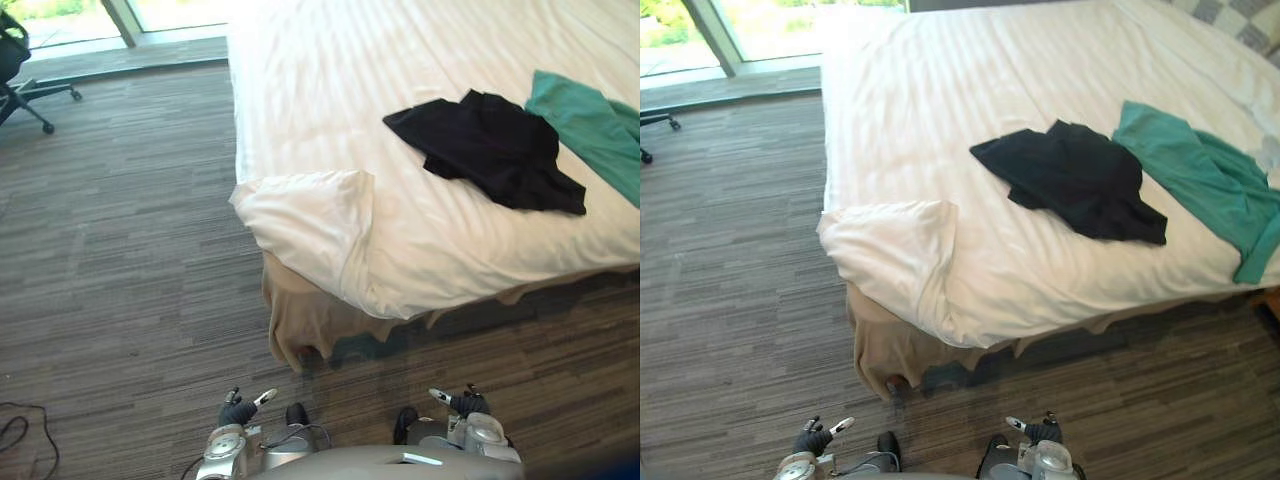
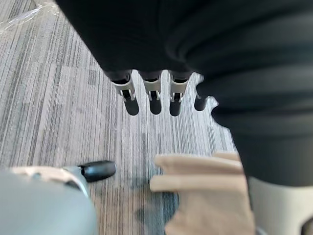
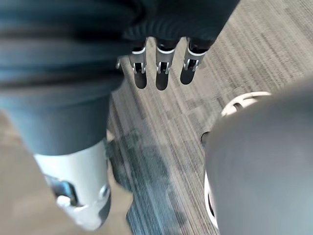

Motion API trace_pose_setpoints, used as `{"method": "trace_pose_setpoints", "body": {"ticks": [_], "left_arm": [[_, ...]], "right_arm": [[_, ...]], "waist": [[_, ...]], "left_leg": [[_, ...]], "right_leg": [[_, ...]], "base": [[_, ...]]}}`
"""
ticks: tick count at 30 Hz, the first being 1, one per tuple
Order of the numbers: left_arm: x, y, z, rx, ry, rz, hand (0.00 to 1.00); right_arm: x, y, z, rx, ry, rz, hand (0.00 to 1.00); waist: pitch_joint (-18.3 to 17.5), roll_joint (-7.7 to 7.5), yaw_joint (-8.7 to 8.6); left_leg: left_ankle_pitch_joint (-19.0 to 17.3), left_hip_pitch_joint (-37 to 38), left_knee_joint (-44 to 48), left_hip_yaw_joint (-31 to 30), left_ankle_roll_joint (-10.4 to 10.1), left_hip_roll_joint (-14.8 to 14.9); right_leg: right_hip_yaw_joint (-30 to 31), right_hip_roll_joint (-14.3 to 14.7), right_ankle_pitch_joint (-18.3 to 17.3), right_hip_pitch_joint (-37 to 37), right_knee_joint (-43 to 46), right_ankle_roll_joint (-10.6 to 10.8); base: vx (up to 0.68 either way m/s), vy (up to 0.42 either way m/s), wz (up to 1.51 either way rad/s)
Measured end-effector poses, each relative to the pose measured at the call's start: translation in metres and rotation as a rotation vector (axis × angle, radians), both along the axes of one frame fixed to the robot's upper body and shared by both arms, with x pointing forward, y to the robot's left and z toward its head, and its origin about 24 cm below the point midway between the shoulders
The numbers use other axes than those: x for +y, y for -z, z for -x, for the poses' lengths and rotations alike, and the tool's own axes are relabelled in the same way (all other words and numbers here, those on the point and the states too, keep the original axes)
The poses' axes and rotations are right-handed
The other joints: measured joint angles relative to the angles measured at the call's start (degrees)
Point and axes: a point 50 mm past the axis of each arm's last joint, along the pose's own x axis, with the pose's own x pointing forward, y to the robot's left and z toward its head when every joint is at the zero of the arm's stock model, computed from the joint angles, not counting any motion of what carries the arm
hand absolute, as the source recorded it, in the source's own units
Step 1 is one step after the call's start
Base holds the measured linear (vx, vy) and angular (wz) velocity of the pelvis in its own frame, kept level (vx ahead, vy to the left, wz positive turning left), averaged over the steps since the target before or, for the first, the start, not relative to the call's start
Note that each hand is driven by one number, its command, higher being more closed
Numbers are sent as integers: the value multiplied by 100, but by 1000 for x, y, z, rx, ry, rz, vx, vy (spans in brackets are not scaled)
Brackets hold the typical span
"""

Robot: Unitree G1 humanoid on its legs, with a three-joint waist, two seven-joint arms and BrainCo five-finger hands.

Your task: Tidy the bed and pick cloth on bed and put in laundry

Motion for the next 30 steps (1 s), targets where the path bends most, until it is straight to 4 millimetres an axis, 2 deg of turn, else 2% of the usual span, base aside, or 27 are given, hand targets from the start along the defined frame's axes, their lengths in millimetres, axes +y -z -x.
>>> {"method": "trace_pose_setpoints", "body": {"ticks": [5, 7, 10, 13, 17, 19, 21, 23, 26, 27, 29, 30], "left_arm": [[-1, 0, -1, -13, -37, 18, 0], [0, 0, 1, -17, -91, 36, 0], [4, 1, 8, -32, -245, 66, 0], [18, 0, 19, -58, -447, 76, 0], [53, -16, 18, -212, -718, 49, 0], [72, -32, 5, -325, -786, 22, 0], [88, -54, -19, -501, -882, 18, 0], [115, -91, -42, -725, -976, -16, 0], [151, -141, -62, -932, -999, -132, 0], [158, -151, -64, -966, -1004, -151, 0], [176, -195, -82, -1118, -979, -223, 0], [179, -208, -86, -1164, -965, -234, 0]], "right_arm": [[4, 3, 7, 21, -5, -9, 0], [3, 3, 9, 26, 0, -6, 0], [1, 4, 12, 31, 10, -1, 0], [-2, 4, 14, 34, 34, 1, 0], [-9, 3, 17, 34, 78, 8, 0], [-11, 3, 17, 30, 81, 13, 0], [-14, 0, 12, 11, 69, 30, 0], [-20, -4, 6, -18, 52, 57, 0], [-28, -6, 5, -31, 61, 75, 0], [-29, -6, 7, -28, 67, 75, 0], [-32, -5, 12, -19, 95, 68, 0], [-33, -5, 13, -18, 97, 68, 0]], "waist": [[-145, -263, 42], [-150, -280, 44], [-151, -245, 56], [-133, -196, 54], [-94, -117, 57], [-48, -92, 51], [38, -25, 73], [130, 88, 59], [272, 120, 53], [273, 116, 46], [291, 107, 46], [300, 101, 47]], "left_leg": [[-14, 2, -22, -29, -14, -42], [-23, -17, -23, -104, 3, -120], [-43, -7, -23, -226, 37, -234], [-49, -6, -24, -342, 46, -288], [-49, 26, -22, -392, 46, -292], [-152, -90, 205, -485, 89, -278], [-529, -565, 1014, -549, 129, -174], [-937, -1179, 1928, -660, 166, -51], [-1172, -1473, 2386, -661, 167, 45], [-1197, -1546, 2447, -664, 170, 55], [-1209, -1807, 2571, -674, 174, 80], [-1204, -1858, 2585, -673, 176, 82]], "right_leg": [[-52, 54, 212, 195, -493, 78], [-137, -18, 239, 256, -553, 122], [-240, -100, 270, 398, -676, 173], [-348, -145, 272, 512, -716, 178], [-418, -142, 269, 630, -749, 172], [-490, -169, 245, 637, -673, 138], [-484, -257, 95, 361, -237, 79], [-460, -378, -195, -97, 428, 125], [-316, -442, -419, -434, 923, 143], [-309, -455, -448, -513, 996, 135], [-300, -492, -494, -802, 1184, 95], [-282, -496, -499, -869, 1231, 86]], "base": [[-1, -12, 2], [23, 47, 20], [37, 53, 28], [49, 29, 22], [15, -4, 8], [-28, 1, 19], [-81, 39, 12], [-121, 88, 4], [-111, 49, -10], [-111, 17, -8], [-65, -9, 0], [-23, -23, -5]]}}
